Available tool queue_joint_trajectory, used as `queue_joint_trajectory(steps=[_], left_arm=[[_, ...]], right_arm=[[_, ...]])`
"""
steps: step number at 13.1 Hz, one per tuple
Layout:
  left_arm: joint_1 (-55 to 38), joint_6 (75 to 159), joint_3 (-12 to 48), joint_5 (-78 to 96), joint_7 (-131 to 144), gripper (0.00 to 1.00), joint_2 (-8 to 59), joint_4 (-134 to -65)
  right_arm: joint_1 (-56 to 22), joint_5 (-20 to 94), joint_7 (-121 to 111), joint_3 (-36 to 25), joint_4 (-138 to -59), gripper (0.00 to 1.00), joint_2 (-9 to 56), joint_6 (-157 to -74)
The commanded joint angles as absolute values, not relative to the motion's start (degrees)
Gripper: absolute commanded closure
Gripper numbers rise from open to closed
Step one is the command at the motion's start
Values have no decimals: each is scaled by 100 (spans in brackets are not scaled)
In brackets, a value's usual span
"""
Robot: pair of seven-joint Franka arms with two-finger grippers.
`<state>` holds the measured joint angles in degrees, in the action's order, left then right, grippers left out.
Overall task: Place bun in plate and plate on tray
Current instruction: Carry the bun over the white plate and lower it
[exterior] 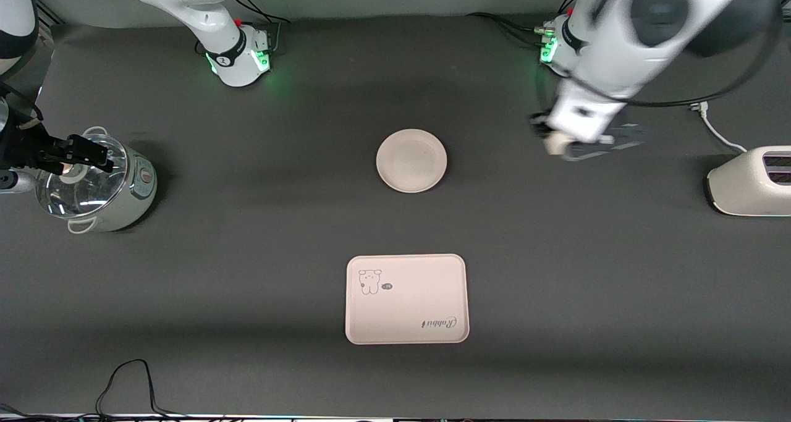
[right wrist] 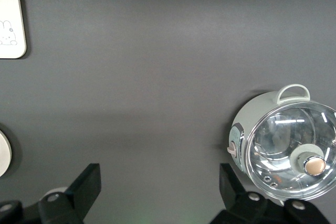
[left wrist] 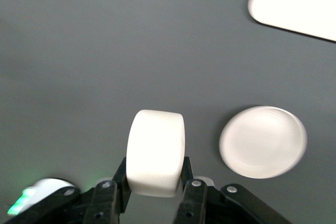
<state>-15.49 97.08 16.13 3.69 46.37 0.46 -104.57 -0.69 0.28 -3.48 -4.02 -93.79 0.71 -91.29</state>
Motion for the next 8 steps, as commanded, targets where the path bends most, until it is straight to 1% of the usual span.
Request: queue_joint_trajectory(steps=[1, 4, 7, 8], left_arm=[[-2388, 10289, 1565, 457, 5482, 57, 605, -10406], [-3144, 11133, 1564, 448, 6457, 56, 1281, -10459], [-3699, 11951, 1564, 396, 6898, 56, 1923, -10626], [-3935, 12475, 1564, 343, 7213, 55, 2282, -10713]], right_arm=[[-62, -26, -466, -404, -9387, 0, 44, -9114], [-62, -26, -466, -404, -9387, 0, 44, -9114], [-62, -26, -475, -404, -9387, 0, 44, -9114], [-62, -26, -475, -404, -9387, 0, 44, -9114]])
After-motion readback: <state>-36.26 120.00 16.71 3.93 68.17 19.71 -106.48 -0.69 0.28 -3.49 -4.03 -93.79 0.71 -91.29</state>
